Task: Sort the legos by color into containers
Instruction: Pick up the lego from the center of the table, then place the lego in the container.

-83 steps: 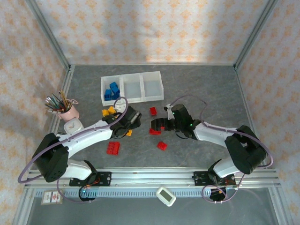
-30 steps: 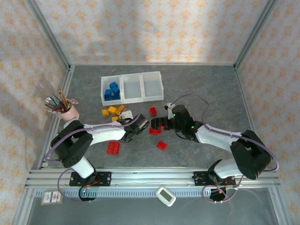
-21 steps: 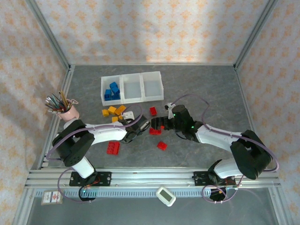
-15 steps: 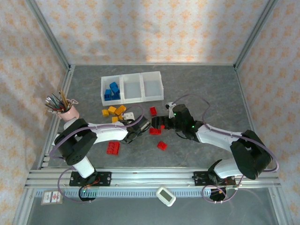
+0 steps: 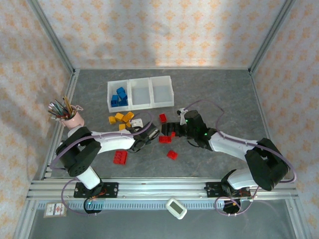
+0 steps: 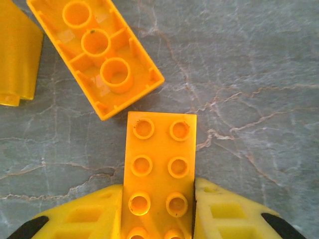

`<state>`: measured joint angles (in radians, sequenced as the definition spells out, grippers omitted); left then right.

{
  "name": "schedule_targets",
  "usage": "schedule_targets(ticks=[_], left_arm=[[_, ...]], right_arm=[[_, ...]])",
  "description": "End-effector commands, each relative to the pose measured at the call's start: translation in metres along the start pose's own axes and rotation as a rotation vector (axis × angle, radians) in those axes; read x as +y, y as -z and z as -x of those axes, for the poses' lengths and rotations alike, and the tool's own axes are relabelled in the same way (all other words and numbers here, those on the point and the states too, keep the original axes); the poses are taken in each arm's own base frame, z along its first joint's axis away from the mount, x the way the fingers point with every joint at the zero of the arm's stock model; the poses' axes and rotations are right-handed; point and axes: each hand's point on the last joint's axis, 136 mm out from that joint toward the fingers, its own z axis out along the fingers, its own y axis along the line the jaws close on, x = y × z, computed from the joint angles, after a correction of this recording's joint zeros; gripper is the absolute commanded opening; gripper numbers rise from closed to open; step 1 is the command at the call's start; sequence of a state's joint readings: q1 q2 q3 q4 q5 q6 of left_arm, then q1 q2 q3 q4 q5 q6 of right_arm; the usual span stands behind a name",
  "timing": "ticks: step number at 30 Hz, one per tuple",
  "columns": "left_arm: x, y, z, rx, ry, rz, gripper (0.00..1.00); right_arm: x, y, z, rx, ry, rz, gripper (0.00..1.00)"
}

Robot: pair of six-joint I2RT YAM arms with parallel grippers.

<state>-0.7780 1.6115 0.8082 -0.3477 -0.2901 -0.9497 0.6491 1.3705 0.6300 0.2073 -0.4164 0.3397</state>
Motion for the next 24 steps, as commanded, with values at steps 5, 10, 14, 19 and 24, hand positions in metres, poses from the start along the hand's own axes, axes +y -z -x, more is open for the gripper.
schedule_targets(ticks=[5, 10, 14, 19, 24], left_arm=[[-0.010, 0.042, 0.033, -0.078, 0.017, -0.116, 0.32], [-0.013, 0.064, 0.087, -0.180, 0.037, -0.122, 0.32], [-0.019, 0.065, 0.141, -0.249, 0.066, -0.132, 0.32], [-0.032, 0.048, 0.197, -0.299, 0.058, -0.093, 0.32], [-0.043, 0.013, 0.236, -0.311, 0.046, -0.046, 0.32]], right_arm=[[0.012, 0.018, 0.036, -0.071, 0.005, 0.023, 1.00], [0.010, 0.025, 0.058, -0.111, -0.020, 0.024, 1.00], [0.007, 0.026, 0.076, -0.140, -0.033, 0.012, 1.00], [-0.003, 0.022, 0.091, -0.168, -0.065, -0.030, 1.00], [-0.008, 0.018, 0.096, -0.174, -0.062, -0.041, 1.00]])
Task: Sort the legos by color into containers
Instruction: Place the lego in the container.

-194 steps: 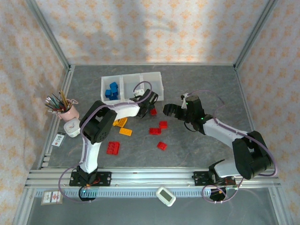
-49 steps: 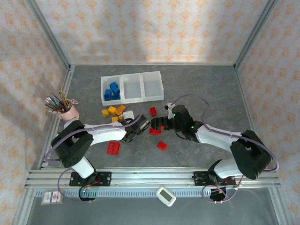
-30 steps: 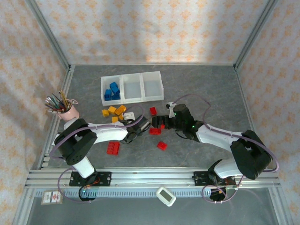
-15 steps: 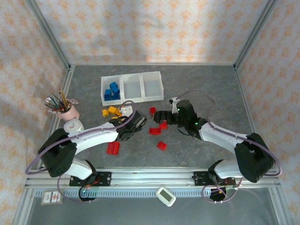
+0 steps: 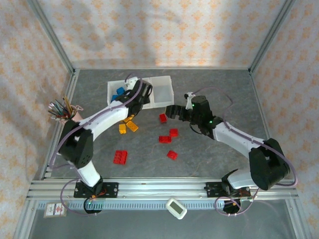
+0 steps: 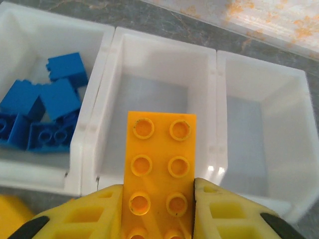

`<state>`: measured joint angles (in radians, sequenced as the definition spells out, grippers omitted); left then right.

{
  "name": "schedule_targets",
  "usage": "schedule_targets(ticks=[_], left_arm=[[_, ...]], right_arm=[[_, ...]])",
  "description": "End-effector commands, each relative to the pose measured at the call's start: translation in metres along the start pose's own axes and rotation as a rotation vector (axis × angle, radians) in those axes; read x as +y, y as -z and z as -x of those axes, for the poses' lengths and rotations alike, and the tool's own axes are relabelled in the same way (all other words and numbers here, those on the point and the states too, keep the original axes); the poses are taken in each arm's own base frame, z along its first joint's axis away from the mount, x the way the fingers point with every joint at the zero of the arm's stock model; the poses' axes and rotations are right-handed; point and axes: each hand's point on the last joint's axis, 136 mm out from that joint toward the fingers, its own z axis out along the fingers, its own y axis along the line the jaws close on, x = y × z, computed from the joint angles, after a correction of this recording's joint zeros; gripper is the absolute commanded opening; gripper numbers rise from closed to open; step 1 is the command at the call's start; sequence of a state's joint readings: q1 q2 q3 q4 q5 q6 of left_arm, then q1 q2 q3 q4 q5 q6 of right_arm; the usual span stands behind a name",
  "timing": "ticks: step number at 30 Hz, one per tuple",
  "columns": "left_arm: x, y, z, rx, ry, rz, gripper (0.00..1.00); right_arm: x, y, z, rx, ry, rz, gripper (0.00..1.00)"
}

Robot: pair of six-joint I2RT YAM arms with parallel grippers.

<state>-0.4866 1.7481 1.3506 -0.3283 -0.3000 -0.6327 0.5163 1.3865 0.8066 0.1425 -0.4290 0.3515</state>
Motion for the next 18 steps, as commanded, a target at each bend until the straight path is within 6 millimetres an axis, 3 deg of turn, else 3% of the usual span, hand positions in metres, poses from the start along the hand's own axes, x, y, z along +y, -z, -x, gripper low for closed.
schedule_targets(ticks=[1, 6, 10, 13, 18], left_arm=[[0.001, -0.030, 0.016, -0.010, -0.058, 0.053, 0.32], [0.002, -0.075, 0.019, 0.029, -0.083, 0.117, 0.36], [0.001, -0.091, 0.017, 0.059, -0.092, 0.126, 0.52], [-0.001, -0.085, 0.024, 0.055, -0.088, 0.120, 0.56], [-0.005, -0.055, 0.033, 0.033, -0.053, 0.033, 0.57]], right_arm=[[-0.001, -0.003, 0.013, -0.031, -0.002, -0.020, 1.00], [0.001, -0.009, 0.016, -0.023, 0.000, -0.014, 1.00], [0.005, -0.007, 0.019, -0.034, 0.006, 0.000, 1.00], [0.008, -0.005, 0.019, -0.027, 0.019, 0.013, 1.00], [0.007, -0.001, 0.014, -0.011, 0.029, 0.012, 1.00]])
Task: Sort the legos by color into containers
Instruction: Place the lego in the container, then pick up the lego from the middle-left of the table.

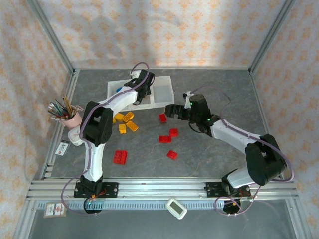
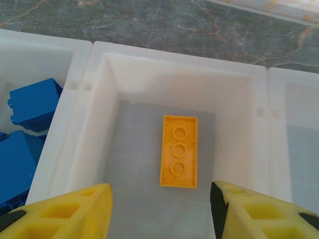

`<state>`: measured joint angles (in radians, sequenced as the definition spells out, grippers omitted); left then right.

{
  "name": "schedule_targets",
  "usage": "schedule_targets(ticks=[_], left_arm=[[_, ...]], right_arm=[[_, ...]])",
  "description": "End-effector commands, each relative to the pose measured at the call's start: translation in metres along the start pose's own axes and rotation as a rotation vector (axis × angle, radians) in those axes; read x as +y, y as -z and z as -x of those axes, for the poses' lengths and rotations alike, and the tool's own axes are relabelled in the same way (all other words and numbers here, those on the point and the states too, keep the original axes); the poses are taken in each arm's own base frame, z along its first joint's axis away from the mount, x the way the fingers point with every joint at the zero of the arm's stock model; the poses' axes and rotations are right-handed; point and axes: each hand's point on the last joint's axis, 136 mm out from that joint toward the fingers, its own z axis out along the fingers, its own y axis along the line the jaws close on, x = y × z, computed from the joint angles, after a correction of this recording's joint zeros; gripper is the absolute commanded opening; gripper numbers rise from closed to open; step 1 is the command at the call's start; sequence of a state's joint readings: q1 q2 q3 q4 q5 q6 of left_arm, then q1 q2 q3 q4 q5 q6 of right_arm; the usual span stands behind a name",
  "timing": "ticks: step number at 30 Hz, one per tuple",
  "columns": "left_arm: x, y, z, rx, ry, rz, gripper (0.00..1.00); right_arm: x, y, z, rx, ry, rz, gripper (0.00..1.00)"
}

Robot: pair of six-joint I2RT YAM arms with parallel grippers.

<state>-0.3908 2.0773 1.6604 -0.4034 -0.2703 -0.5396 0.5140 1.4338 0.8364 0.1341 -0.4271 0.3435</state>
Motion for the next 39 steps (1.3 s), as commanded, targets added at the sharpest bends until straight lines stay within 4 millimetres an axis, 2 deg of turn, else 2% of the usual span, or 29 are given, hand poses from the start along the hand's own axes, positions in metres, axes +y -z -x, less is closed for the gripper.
schedule_targets(ticks=[1, 4, 8, 14, 18, 25, 28, 33, 39], left_arm=[[0.001, 0.043, 0.022, -0.045, 0.027, -0.084, 0.57], [0.007, 0.072, 0.018, -0.058, 0.053, -0.158, 0.57], [0.031, 0.099, -0.005, -0.049, 0.080, -0.184, 0.57], [0.078, 0.125, -0.053, -0.016, 0.127, -0.164, 0.58], [0.110, 0.133, -0.083, 0.008, 0.153, -0.116, 0.60], [0.151, 0.124, -0.139, 0.089, 0.167, -0.014, 0.63], [0.154, 0.116, -0.155, 0.119, 0.159, -0.008, 0.65], [0.142, 0.102, -0.165, 0.150, 0.131, -0.051, 0.66], [0.144, 0.082, -0.170, 0.167, 0.075, 0.012, 0.67]], right_arm=[[0.011, 0.009, 0.013, -0.026, 0.029, 0.027, 1.00], [0.008, 0.010, 0.007, -0.003, 0.036, 0.011, 1.00], [0.007, 0.011, -0.007, 0.040, 0.049, 0.001, 1.00], [0.014, 0.007, -0.034, 0.098, 0.077, 0.001, 1.00], [0.025, -0.001, -0.060, 0.153, 0.117, 0.013, 0.99], [0.042, -0.012, -0.095, 0.202, 0.138, 0.044, 1.00], [0.048, -0.015, -0.100, 0.201, 0.128, 0.063, 1.00], [0.047, -0.020, -0.102, 0.202, 0.119, 0.057, 1.00], [0.044, -0.019, -0.103, 0.196, 0.119, 0.043, 1.00]])
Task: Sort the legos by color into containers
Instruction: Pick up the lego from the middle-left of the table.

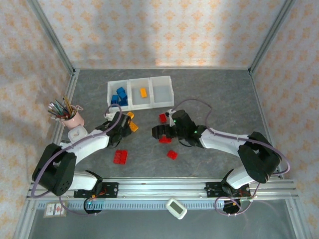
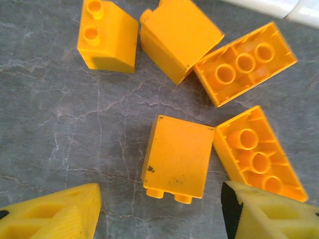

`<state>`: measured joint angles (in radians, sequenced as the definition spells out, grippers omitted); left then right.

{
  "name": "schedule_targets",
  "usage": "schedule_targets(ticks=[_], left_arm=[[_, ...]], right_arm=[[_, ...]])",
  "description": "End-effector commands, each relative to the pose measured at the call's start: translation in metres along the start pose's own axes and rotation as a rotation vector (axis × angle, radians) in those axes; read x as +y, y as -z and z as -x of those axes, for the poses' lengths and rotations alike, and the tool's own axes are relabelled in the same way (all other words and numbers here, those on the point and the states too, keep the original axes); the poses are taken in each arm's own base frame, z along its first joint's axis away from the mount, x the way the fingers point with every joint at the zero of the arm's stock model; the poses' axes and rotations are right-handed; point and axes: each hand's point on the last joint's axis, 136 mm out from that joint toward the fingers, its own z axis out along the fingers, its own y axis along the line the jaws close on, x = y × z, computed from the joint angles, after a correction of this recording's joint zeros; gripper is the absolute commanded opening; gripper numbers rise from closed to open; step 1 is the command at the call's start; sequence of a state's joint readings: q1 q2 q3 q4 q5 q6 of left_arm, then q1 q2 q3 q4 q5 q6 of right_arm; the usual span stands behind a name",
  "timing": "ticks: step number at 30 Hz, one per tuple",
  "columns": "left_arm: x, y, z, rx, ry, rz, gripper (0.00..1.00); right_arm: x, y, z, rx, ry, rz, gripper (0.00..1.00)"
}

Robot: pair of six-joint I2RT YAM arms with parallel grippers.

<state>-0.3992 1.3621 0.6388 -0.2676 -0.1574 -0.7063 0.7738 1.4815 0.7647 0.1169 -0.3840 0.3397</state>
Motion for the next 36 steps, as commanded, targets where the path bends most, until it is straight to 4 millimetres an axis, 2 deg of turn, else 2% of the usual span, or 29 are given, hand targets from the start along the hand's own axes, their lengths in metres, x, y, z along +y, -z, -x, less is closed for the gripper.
schedule_targets(ticks=[1, 11, 16, 23, 29, 34, 36], left_arm=[[-0.007, -0.007, 0.010, -0.029, -0.022, 0.005, 0.67], [-0.010, -0.027, 0.025, -0.052, -0.029, 0.029, 0.61], [-0.013, -0.034, 0.029, -0.053, -0.039, 0.027, 0.51], [-0.004, -0.035, 0.022, -0.037, -0.045, 0.050, 0.38], [0.003, -0.023, 0.016, -0.023, -0.036, 0.054, 0.32], [0.000, 0.005, 0.021, -0.067, -0.021, 0.034, 0.30], [-0.008, 0.018, 0.024, -0.085, -0.014, -0.001, 0.30]], right_arm=[[-0.002, 0.000, 0.004, -0.033, -0.002, -0.015, 1.00], [-0.002, 0.000, 0.005, -0.034, -0.003, -0.016, 1.00], [-0.002, -0.002, 0.005, -0.030, -0.001, -0.021, 1.00], [-0.002, -0.003, 0.006, -0.028, 0.001, -0.020, 1.00], [0.002, -0.002, 0.013, -0.036, 0.014, -0.021, 1.00], [0.006, 0.004, 0.025, -0.059, 0.034, -0.026, 1.00], [0.007, 0.008, 0.031, -0.070, 0.031, -0.019, 1.00]])
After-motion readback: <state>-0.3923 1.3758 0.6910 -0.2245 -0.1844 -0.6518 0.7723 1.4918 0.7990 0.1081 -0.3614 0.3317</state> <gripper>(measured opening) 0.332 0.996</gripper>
